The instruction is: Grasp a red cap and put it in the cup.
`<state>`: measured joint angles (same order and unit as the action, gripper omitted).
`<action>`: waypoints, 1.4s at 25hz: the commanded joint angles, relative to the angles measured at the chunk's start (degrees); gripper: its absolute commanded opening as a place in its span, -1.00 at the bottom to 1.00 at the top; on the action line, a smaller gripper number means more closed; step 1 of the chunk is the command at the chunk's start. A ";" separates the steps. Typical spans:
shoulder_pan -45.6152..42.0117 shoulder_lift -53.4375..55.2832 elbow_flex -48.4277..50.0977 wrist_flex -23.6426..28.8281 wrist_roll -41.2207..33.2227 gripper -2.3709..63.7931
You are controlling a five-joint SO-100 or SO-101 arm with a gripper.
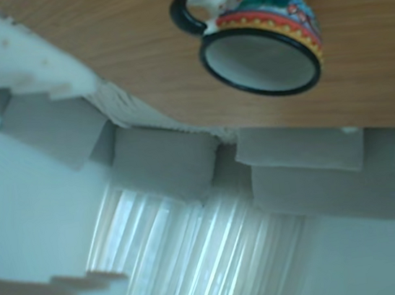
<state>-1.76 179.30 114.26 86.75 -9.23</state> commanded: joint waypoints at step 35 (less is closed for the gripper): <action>-1.76 -34.63 -20.57 -7.65 4.66 0.00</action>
<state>-2.11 148.36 96.86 80.07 -4.83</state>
